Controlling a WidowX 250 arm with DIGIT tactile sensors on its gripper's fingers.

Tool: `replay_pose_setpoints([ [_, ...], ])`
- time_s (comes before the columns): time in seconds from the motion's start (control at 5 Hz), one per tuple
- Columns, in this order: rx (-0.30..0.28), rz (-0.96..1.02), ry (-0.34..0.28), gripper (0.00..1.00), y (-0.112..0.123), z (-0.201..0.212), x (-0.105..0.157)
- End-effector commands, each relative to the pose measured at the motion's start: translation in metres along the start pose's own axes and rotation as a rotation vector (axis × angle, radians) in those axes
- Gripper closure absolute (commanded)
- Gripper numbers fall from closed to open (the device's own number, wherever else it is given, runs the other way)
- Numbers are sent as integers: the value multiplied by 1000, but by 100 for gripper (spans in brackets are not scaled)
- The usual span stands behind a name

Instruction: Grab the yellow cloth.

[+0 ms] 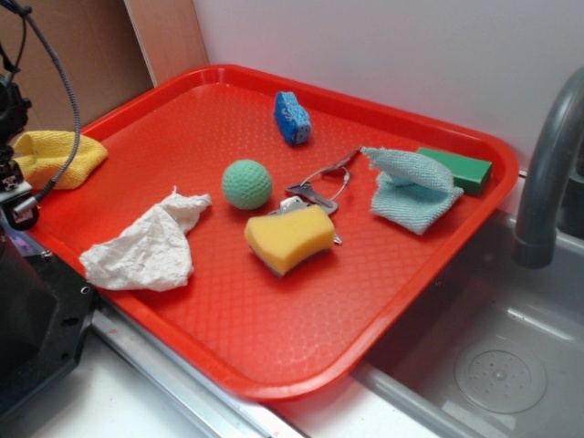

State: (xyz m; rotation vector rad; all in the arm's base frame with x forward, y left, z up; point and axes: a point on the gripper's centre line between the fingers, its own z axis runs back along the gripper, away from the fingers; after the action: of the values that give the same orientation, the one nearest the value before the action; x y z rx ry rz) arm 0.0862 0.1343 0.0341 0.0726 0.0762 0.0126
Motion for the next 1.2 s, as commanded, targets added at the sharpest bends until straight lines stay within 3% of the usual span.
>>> replay_pose_setpoints([
  [0.0, 23, -10, -35, 0, 13, -3, 46],
  [0.2, 38, 12, -41, 0, 11, -9, 58],
  [0.4, 26, 20, -44, 100, 7, -14, 58],
  [0.6, 24, 1, -59, 100, 1, 0, 57],
  [0.8, 42, -46, -101, 100, -9, 50, 58],
  [1.0, 17, -110, -188, 100, -21, 100, 58],
])
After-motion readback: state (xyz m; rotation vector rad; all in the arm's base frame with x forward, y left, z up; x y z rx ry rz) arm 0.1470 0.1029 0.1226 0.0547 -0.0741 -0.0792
